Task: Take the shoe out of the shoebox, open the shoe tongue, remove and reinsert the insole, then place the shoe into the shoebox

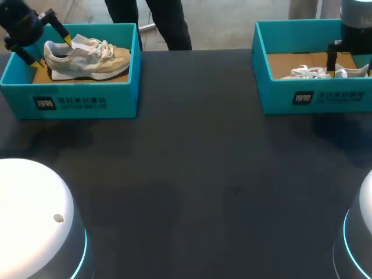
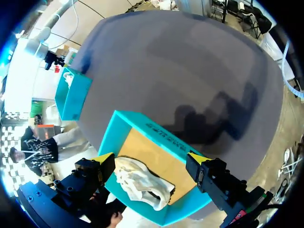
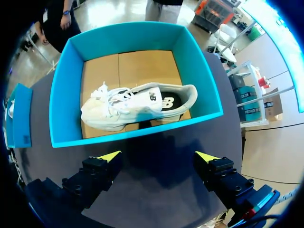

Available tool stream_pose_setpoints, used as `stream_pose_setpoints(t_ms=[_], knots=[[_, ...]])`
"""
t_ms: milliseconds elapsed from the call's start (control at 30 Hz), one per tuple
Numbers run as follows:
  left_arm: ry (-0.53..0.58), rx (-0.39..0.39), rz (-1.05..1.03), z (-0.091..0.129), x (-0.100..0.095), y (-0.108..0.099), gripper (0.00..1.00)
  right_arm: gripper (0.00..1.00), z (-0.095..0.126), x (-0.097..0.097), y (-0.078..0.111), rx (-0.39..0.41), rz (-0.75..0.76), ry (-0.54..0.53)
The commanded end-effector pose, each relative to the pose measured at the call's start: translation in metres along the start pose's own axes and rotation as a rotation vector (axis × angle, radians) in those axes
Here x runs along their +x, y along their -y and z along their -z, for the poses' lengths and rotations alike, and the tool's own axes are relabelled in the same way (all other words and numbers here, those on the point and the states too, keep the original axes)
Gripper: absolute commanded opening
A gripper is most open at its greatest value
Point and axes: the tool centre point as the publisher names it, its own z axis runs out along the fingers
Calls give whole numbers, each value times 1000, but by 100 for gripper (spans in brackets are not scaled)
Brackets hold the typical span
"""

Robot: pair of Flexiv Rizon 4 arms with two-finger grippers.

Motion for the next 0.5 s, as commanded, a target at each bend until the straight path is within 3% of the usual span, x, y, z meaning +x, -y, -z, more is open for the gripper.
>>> stream_pose_setpoints(t_ms=[33, 233, 500], knots=[[-13, -4, 0, 2, 0, 2, 100, 100, 0, 0, 1, -3, -1, -2], [-13, -4, 0, 2, 0, 2, 100, 100, 0, 0, 1, -3, -1, -2], [-19, -57, -52, 4, 11, -38, 100, 100, 0, 0, 1, -3, -1, -2]])
